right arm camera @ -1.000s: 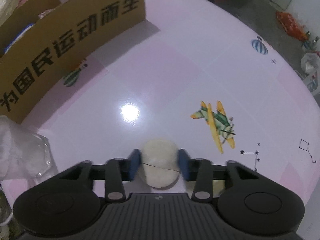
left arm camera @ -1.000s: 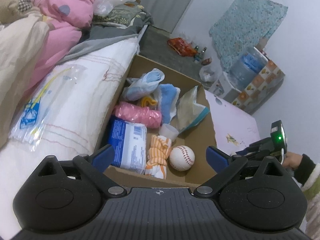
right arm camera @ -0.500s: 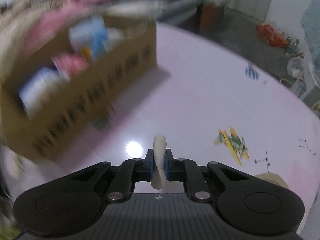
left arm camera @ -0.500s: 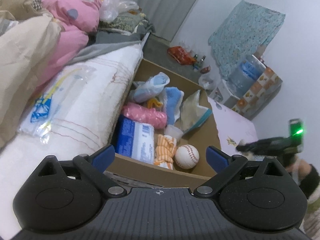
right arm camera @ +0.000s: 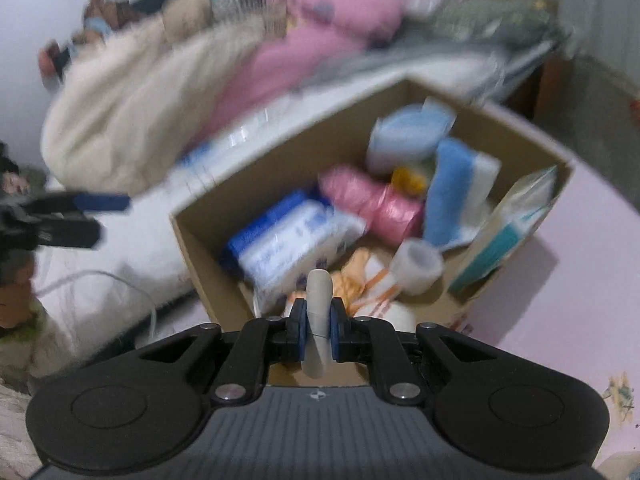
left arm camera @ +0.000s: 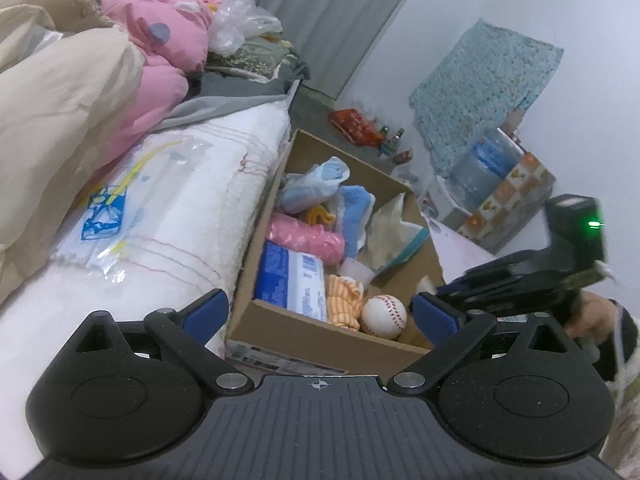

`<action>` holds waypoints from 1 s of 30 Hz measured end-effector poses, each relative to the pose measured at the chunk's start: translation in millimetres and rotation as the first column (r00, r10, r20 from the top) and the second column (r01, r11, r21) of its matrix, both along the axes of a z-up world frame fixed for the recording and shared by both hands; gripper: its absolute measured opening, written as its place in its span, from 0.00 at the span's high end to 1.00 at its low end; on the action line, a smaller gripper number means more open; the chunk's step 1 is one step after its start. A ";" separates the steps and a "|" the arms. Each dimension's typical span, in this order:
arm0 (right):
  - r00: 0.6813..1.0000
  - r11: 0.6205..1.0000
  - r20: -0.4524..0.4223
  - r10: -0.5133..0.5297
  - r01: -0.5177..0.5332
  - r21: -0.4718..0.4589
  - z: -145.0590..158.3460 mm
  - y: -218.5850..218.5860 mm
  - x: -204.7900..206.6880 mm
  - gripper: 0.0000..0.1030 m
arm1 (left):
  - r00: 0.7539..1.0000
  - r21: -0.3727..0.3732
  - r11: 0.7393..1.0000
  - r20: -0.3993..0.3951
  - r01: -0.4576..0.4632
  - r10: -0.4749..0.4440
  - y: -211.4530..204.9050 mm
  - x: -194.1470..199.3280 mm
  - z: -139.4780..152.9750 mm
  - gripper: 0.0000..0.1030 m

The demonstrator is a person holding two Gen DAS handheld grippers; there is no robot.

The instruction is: Organize soft objects

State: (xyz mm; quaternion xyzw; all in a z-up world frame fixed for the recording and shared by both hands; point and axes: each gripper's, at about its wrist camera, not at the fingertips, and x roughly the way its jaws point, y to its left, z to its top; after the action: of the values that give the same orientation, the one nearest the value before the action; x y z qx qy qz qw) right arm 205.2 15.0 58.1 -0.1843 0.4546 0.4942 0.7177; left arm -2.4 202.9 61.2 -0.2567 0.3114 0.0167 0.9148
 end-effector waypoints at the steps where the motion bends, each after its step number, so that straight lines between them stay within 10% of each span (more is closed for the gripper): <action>1: 1.000 0.999 -0.019 -0.002 0.002 -0.036 -6.7 8.0 2.6 1.00 | 1.000 -0.003 1.000 -0.001 -0.002 0.002 1.3 -0.3 -0.8 0.03; 6: 0.998 0.982 -0.054 -0.011 0.001 -0.191 -33.5 30.8 4.4 0.95 | 1.000 -0.028 1.000 -0.013 0.011 -0.011 5.2 1.4 -8.1 0.03; 9: 1.000 0.980 -0.030 0.007 -0.013 -0.198 -29.4 30.5 -4.1 0.58 | 1.000 -0.037 0.999 -0.016 0.021 -0.022 4.5 1.4 -11.3 0.03; 17: 1.000 0.980 0.022 -0.008 0.012 -0.199 -24.2 28.4 -6.7 0.58 | 1.000 -0.026 0.999 0.000 0.030 -0.030 -0.6 -2.7 -8.4 0.03; 30: 0.947 0.940 0.136 -0.290 0.256 0.224 45.4 -63.9 -55.1 0.55 | 0.999 0.245 0.970 0.034 -0.002 -0.006 -35.4 -17.8 15.0 0.00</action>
State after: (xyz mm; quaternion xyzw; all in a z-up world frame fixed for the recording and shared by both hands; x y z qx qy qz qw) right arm 150.0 -48.9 103.5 -0.0858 0.3614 0.4161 0.8300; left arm -20.2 167.5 76.3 -0.1419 0.2916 0.0496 0.9446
